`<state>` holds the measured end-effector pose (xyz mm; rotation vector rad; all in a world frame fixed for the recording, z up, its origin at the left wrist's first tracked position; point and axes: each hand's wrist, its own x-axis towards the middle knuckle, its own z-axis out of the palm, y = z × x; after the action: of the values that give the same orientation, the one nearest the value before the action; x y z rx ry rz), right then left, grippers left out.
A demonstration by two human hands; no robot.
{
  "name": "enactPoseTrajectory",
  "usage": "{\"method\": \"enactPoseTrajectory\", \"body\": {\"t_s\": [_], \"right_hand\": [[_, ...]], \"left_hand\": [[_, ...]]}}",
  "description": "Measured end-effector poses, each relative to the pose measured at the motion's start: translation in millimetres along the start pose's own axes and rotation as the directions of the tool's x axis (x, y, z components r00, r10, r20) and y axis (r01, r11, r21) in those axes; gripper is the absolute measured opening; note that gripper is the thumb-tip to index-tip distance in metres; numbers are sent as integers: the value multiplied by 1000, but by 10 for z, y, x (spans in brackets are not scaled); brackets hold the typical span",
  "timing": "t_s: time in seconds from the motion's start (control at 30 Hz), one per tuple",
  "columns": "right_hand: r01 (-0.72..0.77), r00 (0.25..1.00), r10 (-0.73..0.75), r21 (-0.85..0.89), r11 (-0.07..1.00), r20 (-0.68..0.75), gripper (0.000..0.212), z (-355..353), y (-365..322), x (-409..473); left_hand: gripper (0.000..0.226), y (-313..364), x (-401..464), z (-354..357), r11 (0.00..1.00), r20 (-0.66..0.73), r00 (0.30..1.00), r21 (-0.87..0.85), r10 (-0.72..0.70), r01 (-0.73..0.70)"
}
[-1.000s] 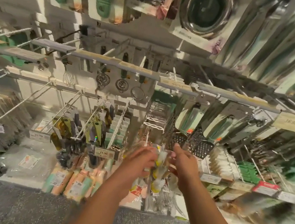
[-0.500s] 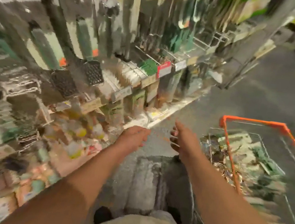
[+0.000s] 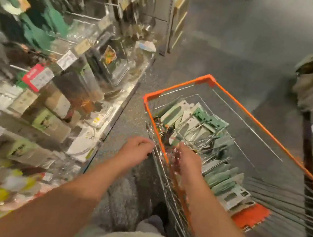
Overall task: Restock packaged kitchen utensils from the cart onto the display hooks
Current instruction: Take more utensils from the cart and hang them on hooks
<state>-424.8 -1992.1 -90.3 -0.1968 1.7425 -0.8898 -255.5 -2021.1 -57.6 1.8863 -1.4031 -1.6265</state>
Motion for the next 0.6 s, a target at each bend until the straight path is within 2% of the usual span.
{"method": "enactPoseTrajectory", "body": {"t_s": [0.07,0.13,0.2,0.3,0.47,0.6], "right_hand": [[-46,995,49,41,998,-85,35,-305,33,187],[-93,982,106,85,992,-155,38,-583,83,338],[-132,967,150,98,986,-207,44,-777,146,460],[-158,941,198,161,974,-275,38,-901,165,570],[-205,917,242,144,968,-318,61,-775,212,733],[-255,863,334,245,936,-380,65,-590,151,792]], "left_hand": [[17,181,195,326,997,35,999,71,23,-25],[34,272,421,606,991,69,997,128,27,-36],[20,341,583,781,982,125,991,176,47,-69],[20,426,835,935,964,238,969,237,66,-124],[38,571,1340,1028,937,356,934,334,-24,-103],[14,687,1643,1010,921,433,898,377,-82,-98]]}}
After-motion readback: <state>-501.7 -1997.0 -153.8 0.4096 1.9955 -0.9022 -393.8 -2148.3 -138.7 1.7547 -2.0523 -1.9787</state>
